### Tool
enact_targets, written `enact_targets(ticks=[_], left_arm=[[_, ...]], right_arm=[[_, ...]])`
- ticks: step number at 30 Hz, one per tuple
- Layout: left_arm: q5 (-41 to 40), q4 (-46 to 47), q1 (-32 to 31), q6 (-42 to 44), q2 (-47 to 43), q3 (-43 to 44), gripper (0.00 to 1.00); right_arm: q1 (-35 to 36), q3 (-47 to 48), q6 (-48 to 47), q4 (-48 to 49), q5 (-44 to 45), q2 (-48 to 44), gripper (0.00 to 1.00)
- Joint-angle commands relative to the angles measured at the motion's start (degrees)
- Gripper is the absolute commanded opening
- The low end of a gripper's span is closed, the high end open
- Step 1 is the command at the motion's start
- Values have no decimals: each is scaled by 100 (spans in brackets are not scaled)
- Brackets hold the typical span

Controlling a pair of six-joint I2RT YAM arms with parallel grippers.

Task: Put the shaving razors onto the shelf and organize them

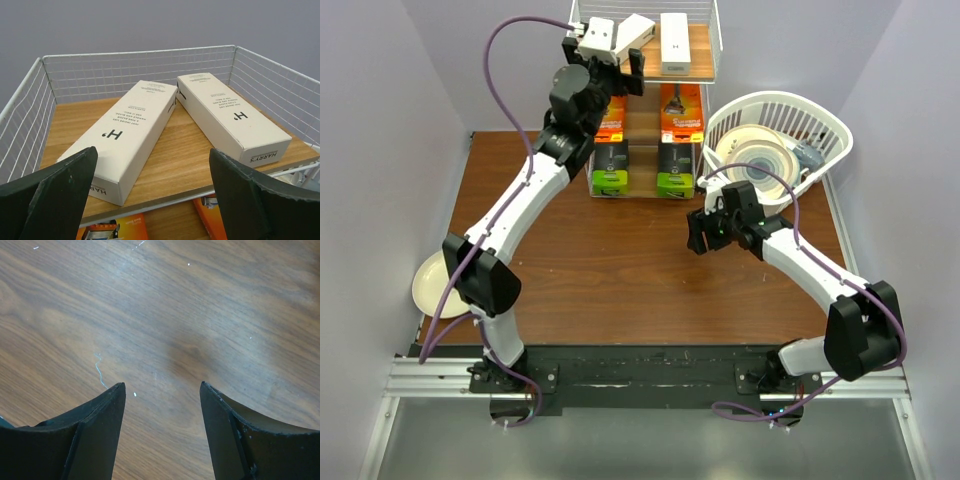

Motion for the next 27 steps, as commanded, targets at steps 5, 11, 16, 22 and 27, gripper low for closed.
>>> enact_targets(ticks=[5,11,16,22,27], left_arm=[[-901,-49,-9,-109,-84,-8,98],[-770,-181,17,-294,4,71,96],[-594,-304,17,-435,-66,-34,94],[-357,-410,-9,-470,-172,-219,91],[-251,-480,-159,-523,-374,-473,91]], right_arm=[[-55,-3,48,221,-45,-115,66],[-64,-38,74,212,-36,-133,66],[-108,-82,57,229,-10,-142,66],[-125,-108,83,256,-19,-124,66],[-125,-82,92,265,-10,-106,66]])
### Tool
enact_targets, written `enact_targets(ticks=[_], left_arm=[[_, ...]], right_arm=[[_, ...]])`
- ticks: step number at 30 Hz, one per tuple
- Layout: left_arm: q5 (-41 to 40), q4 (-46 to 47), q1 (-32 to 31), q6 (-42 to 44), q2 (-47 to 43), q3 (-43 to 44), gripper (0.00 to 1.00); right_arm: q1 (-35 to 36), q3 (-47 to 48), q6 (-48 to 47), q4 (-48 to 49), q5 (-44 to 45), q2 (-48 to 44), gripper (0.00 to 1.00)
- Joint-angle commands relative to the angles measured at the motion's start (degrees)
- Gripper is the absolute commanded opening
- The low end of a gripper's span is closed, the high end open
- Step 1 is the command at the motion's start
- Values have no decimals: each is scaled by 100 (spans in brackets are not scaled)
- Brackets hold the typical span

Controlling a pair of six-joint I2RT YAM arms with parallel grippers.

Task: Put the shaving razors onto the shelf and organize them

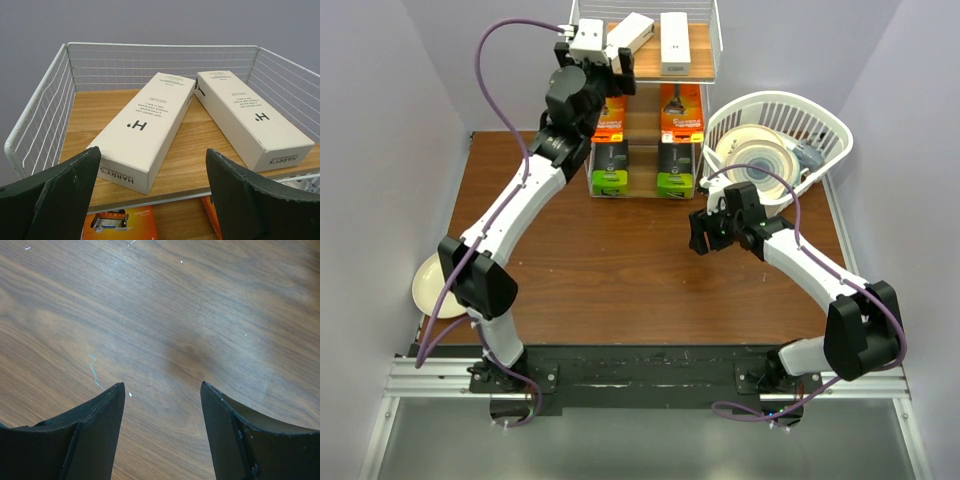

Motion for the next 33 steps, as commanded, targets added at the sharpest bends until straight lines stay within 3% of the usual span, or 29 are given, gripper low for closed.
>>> enact_targets(ticks=[1,20,33], left_arm=[[221,-384,-187,-309,-282,-323,90],[-51,-279,-258,-344,-845,-560,94],[-131,-270,-188,-370,-494,-314,95]], right_arm=[[-36,8,96,199,-14,-89,66],[-53,104,105,225,-14,78,67],[-62,254,70,208,3,210,67]])
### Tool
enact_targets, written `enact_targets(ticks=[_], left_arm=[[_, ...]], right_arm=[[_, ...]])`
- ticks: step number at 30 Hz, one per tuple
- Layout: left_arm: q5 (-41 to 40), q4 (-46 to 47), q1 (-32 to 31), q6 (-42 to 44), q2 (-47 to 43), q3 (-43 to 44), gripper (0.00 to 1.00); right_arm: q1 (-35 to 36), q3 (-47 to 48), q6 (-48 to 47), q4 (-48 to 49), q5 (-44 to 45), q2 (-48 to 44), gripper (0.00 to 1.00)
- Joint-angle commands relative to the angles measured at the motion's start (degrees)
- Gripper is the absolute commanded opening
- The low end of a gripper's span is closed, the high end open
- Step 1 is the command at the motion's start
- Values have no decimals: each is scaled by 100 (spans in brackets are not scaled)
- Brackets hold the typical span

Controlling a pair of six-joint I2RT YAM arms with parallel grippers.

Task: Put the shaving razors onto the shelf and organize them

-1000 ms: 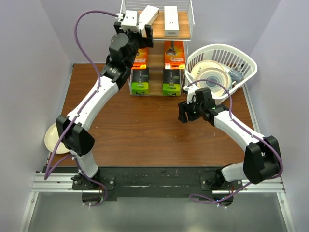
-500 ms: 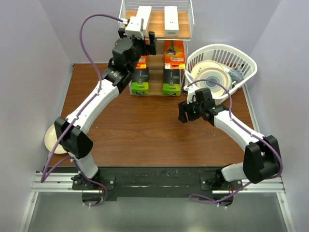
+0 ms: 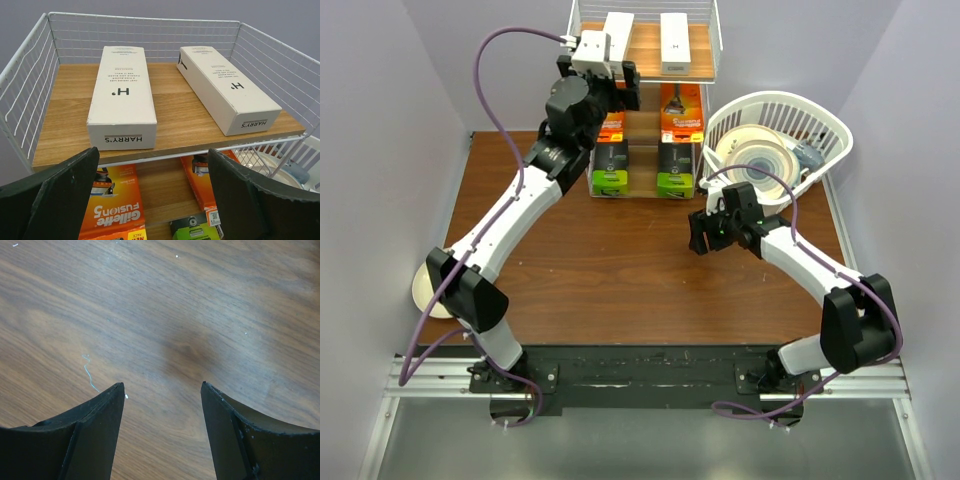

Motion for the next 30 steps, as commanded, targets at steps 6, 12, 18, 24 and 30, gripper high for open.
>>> enact_targets(ticks=[6,12,18,24,30], left_arm=[[64,159,62,-251,191,324,95],[214,114,53,-356,156,289,95],[223,123,44,-356,51,166,95],[381,115,44,-400,-2,105,95],[443,114,27,-462,-55,26,94]], right_arm=[[-34,197,33,140,10,-26,67],[-51,135,50,184,1,-35,67],[-60,153,68,201,-7,-9,67],[-60,153,77,219,-7,35,67],[-51,179,77,219,1,44,68]])
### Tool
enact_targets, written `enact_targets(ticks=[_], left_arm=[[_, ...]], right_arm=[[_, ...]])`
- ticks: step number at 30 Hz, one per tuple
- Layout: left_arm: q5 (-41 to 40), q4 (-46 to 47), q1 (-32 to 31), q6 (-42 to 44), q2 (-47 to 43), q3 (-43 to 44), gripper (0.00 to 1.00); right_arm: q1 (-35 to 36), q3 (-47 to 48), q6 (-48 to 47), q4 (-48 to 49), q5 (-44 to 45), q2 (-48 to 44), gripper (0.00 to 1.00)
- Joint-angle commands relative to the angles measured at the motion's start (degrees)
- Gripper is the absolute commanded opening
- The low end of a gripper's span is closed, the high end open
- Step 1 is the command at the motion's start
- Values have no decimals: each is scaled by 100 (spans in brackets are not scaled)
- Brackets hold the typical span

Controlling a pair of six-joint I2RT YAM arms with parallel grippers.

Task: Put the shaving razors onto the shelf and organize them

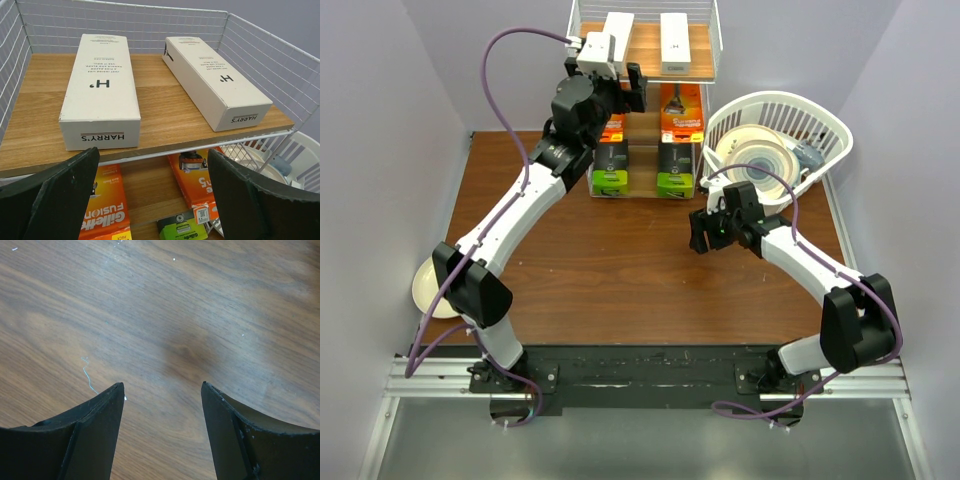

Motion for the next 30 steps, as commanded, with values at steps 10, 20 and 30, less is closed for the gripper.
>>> enact_targets(ticks=[10,20,30], left_arm=[[286,169,-39,-116,-335,-191,94],[392,-5,-92,-116,-475,-218,94],[821,-498,372,411,-2435,-2194,95]], right_arm=[[-23,126,83,199,-10,44,68],[-32,205,39,191,-53,1,67],[-14,873,162,76,-387,35,65]])
